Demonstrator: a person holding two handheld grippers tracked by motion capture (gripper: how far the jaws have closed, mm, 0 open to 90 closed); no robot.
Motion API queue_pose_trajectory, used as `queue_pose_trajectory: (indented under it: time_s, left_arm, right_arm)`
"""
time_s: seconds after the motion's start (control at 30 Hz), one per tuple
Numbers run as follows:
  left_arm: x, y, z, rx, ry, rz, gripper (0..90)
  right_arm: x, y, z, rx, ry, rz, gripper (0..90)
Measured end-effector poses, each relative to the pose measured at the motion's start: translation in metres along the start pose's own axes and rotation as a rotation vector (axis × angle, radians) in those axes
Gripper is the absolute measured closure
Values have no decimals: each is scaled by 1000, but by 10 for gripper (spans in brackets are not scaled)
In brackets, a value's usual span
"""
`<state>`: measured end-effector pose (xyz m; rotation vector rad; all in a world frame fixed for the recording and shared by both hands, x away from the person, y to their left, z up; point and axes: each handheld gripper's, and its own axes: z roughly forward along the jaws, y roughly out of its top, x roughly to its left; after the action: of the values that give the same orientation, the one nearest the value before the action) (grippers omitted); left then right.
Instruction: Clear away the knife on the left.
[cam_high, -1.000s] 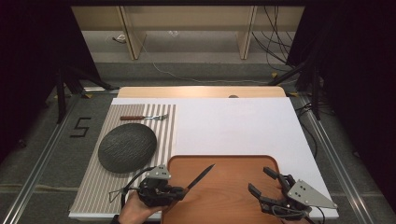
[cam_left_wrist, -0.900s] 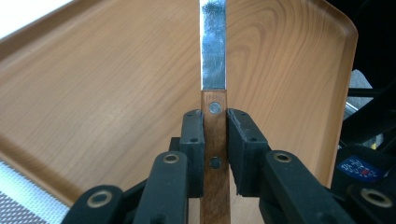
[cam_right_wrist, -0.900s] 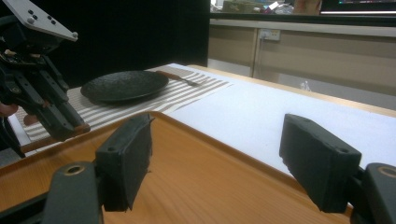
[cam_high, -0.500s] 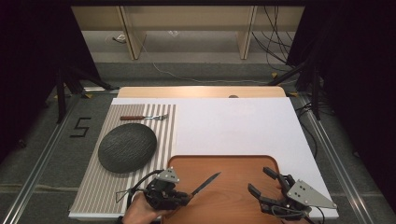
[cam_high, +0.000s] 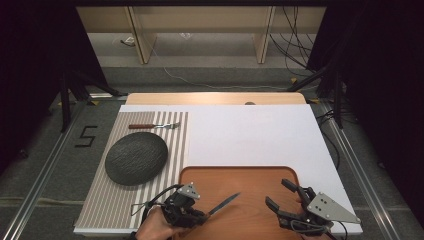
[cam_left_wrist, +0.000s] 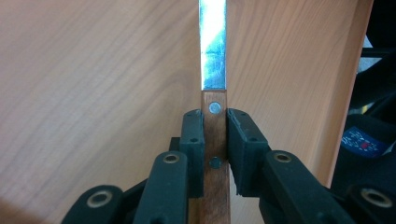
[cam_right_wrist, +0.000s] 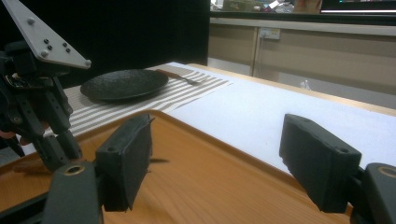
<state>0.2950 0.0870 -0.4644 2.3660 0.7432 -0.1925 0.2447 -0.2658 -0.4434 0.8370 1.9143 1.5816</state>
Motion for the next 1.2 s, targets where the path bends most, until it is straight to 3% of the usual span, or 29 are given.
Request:
queue_pose_trajectory:
  time_s: [0.43,0.5,0.57,0.7,0.77,0.93,1.03,1.2]
  left_arm:
    - [5,-1,10,40,-15,-28,765]
    - [5,-1,10,25,0,2,762]
    - [3,-1,9,19,-4,1,753]
    - [2,-1,7,-12,0,9,536]
    - [0,0,3,-49,12,47,405]
    - [-11,4,-6,-143,56,123,269]
    - [-16,5,-9,-181,78,168,221]
    - [-24,6,-11,-244,92,236,227]
  right_arm:
    - [0,0,0,-3,-1,4,267]
    - [0,0,0,-5,-1,4,268]
    - [0,0,-1,-6,-1,4,268]
    - [0,0,-1,-7,-1,4,268]
    - [0,1,-1,-8,-1,4,268]
    - [0,0,-1,-7,-1,3,269]
    - [0,0,-1,-7,0,3,268]
    - [0,0,-1,-7,0,2,268]
